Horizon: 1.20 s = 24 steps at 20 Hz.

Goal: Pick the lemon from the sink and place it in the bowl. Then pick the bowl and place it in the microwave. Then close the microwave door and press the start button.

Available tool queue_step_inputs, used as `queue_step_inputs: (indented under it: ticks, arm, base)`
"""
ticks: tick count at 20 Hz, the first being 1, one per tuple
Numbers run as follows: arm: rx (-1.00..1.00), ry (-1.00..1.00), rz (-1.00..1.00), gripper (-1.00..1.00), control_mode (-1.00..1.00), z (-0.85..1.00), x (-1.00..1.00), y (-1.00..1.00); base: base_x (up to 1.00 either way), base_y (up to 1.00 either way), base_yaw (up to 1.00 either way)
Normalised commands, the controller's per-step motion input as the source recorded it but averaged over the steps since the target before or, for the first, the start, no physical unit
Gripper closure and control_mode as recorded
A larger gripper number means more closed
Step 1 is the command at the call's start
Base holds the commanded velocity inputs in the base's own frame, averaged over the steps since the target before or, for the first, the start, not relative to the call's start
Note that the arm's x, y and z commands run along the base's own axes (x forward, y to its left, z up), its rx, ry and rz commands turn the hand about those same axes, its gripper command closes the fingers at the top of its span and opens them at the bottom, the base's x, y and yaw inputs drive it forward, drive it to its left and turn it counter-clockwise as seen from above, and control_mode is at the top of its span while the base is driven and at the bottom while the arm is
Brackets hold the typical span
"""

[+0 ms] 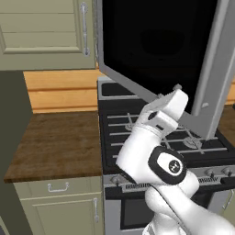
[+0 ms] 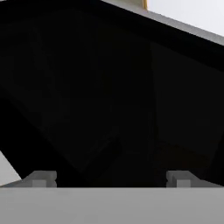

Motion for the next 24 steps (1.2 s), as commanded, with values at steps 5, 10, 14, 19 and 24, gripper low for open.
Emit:
queue_step_inputs:
  ticks: [5,10,14,19,24]
  arm:
    - [0.14,0.15,0.23,-1.00,-1.00,0.42,0.58,-0.57]
    - [0.04,0.25,0.19,-1.00,-1.00,0.41,0.87,-0.11]
    - [0.00,0.30,0.07,-1.00,-1.00,0.32,0.99,0.00]
    - [0.00,0.30,0.01,-1.00,-1.00,0.13,1.00,0.00]
    - [0.02,0.20,0.02,-1.00,-1.00,0.00,0.98,-0.07]
  base:
    - [0.00,0.00,0.00]
    - [0.00,0.00,0.00]
    - [0.00,0.00,0.00]
    - [0.00,0.00,0.00]
    - [0.00,0.00,0.00]
